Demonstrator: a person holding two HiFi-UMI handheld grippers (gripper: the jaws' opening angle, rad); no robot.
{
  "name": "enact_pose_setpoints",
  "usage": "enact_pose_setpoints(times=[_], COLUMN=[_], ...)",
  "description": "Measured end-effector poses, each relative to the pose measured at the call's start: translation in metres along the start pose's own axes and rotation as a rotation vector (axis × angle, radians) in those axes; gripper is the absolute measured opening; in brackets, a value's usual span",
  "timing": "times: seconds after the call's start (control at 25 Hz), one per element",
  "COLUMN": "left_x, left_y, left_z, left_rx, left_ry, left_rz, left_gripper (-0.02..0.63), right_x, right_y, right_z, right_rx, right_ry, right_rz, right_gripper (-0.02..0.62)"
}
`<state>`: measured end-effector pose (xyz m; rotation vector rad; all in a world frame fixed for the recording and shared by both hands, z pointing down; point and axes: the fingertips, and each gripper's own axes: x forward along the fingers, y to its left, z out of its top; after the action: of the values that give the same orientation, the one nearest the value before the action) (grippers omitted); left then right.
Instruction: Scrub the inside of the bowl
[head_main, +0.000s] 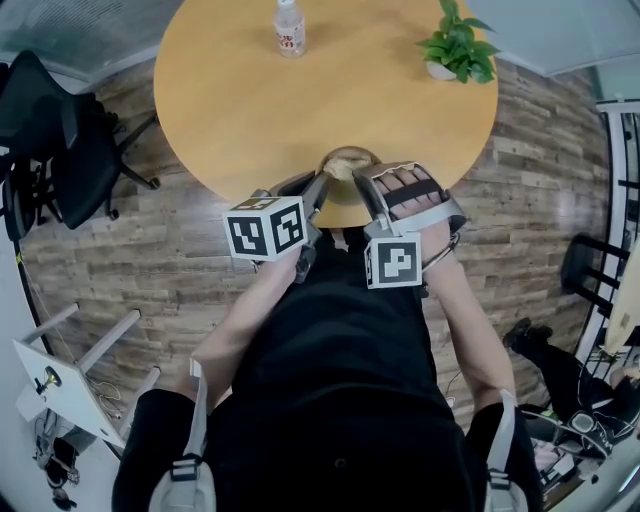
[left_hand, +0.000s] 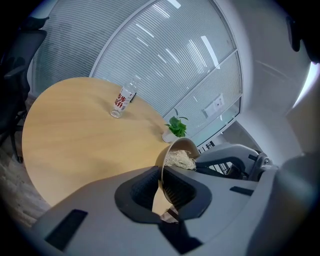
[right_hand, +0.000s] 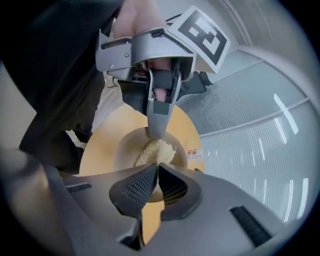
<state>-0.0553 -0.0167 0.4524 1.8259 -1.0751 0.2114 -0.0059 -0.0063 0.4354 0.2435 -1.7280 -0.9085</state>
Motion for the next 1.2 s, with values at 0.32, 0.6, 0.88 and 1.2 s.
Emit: enact_pose_setpoints(times=[0.32,0.6,0.88,1.2], left_x=[0.0,-0.002,-0.002,-0.006], left_y=[-0.004,-0.001,-0.003,-0.001], left_z=[0.0,0.0,0.004,0.009], left_rx=[0.01,0.01,0.034,0.016], left_ry=[-0.014,-0.012,-0.021,-0.059], left_rz=[0.002,0.02,0.013,0.015], left_gripper=[0.039,0.043,0.048,0.047], right_x=[0.006,0.009,0.013,0.009], right_y=[0.014,0.025,0.016,-0.01], right_z=[-0.002,0.006,0.005,0.0], right_rx=[0.263,0.948,1.628,2.213], right_ry=[-0.013,-0.084,-0.272,-0.505], right_rz=[0.088,0.266,0.416,0.451], right_gripper=[0.025,0.026,0.026,0.026])
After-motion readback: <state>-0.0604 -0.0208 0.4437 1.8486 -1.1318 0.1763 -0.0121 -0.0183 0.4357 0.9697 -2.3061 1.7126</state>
